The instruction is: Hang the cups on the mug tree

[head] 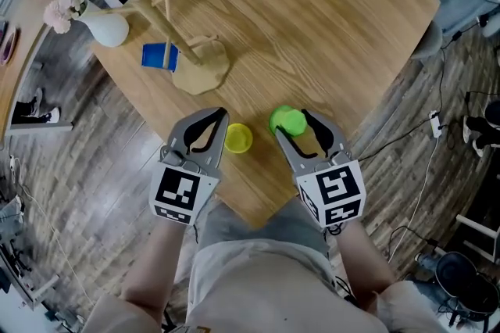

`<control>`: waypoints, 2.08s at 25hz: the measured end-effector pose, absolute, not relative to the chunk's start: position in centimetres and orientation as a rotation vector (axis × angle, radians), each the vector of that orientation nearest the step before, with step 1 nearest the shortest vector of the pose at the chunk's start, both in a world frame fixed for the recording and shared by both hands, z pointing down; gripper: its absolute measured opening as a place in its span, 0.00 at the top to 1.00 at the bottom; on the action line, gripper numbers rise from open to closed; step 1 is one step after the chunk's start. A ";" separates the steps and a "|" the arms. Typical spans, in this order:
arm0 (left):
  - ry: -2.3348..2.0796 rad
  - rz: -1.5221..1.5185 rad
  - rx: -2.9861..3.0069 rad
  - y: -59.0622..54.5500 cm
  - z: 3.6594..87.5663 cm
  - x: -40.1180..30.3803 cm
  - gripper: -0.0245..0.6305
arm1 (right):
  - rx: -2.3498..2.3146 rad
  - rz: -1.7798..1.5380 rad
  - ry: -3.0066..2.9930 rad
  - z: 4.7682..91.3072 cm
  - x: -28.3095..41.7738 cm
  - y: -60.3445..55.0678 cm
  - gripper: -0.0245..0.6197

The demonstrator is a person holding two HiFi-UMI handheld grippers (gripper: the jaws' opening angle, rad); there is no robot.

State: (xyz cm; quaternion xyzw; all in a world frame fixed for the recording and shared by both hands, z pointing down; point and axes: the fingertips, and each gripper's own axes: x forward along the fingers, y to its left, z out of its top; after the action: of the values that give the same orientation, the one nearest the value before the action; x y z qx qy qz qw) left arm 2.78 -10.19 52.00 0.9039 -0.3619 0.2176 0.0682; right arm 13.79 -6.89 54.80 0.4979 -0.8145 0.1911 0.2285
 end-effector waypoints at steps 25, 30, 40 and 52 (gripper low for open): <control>-1.247 0.501 2.723 -9.0 36.2 -4.6 0.96 | 1.375 0.276 -2.411 34.6 7.9 -6.6 0.60; -1.256 0.481 2.731 -8.4 34.1 -5.8 0.96 | 1.369 0.243 -2.423 32.5 6.8 -6.1 0.60; -1.265 0.466 2.754 -5.8 31.3 -6.7 0.96 | 1.324 0.186 -2.481 29.8 4.0 -4.4 0.60; -1.300 0.489 2.759 -5.0 30.8 -7.9 0.96 | 1.301 0.191 -2.485 30.3 2.8 -3.9 0.60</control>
State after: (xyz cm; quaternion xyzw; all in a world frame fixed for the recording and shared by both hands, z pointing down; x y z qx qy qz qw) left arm -7.95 -5.04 30.83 0.8928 -0.4208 0.1584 0.0264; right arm 2.84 -3.92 30.26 0.4565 -0.8718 0.0669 0.1645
